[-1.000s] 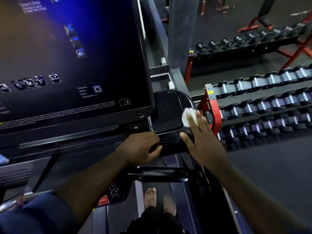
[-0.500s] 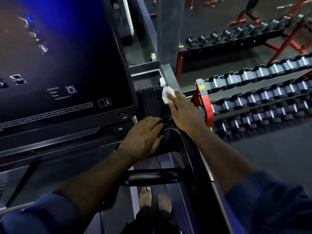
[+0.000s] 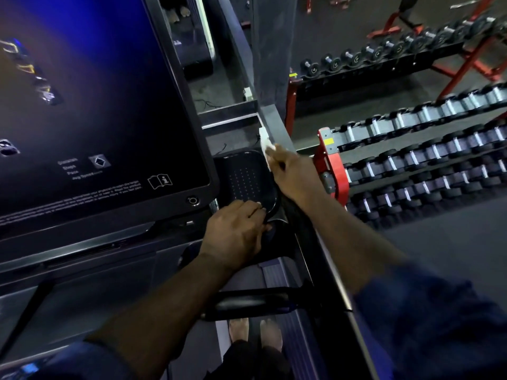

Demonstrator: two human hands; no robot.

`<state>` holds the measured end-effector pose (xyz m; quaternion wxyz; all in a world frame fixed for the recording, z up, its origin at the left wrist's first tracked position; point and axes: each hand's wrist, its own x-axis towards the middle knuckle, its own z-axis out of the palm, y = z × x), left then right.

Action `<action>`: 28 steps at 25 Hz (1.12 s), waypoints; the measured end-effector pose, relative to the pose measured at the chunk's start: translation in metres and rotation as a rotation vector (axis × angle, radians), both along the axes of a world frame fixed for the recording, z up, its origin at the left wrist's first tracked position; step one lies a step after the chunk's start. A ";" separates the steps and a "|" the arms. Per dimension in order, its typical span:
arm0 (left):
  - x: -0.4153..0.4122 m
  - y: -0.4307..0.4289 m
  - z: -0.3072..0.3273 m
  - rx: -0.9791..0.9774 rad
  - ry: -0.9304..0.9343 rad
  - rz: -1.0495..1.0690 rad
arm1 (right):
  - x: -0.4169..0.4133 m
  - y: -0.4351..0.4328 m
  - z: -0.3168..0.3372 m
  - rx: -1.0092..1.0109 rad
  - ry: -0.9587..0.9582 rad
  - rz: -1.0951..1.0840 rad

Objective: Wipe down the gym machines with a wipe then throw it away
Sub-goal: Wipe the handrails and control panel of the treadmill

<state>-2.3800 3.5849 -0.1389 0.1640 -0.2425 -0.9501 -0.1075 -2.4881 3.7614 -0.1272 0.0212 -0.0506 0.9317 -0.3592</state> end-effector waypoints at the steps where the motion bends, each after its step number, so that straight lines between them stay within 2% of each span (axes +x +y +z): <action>1: 0.002 0.001 -0.001 -0.006 -0.007 -0.006 | -0.015 -0.003 0.000 -0.027 -0.049 0.005; 3: 0.002 0.004 0.000 -0.009 -0.001 -0.005 | -0.017 0.002 0.000 -0.047 -0.082 -0.008; 5: 0.000 0.004 0.000 -0.009 0.023 0.013 | 0.020 0.020 -0.001 -0.075 -0.062 -0.088; 9: 0.000 0.008 0.000 -0.006 0.028 0.043 | 0.162 0.060 -0.001 -0.074 -0.040 -0.133; 12: 0.004 0.011 0.008 -0.010 -0.060 0.092 | 0.245 0.068 0.005 -0.017 -0.048 -0.071; 14: 0.014 0.012 0.012 -0.006 -0.125 0.090 | 0.240 0.066 0.005 -0.007 -0.013 -0.050; 17: 0.040 0.005 0.015 0.020 -0.231 -0.038 | 0.168 0.045 -0.007 0.122 0.066 0.017; 21: 0.081 -0.007 0.020 -0.172 -0.422 -0.123 | 0.119 0.029 -0.008 0.205 0.020 0.056; 25: 0.092 -0.010 0.025 -0.297 -0.626 -0.098 | 0.205 0.058 -0.002 0.090 0.107 -0.060; 28: 0.092 -0.005 0.022 -0.333 -0.668 -0.158 | 0.293 0.062 0.004 0.132 0.063 -0.156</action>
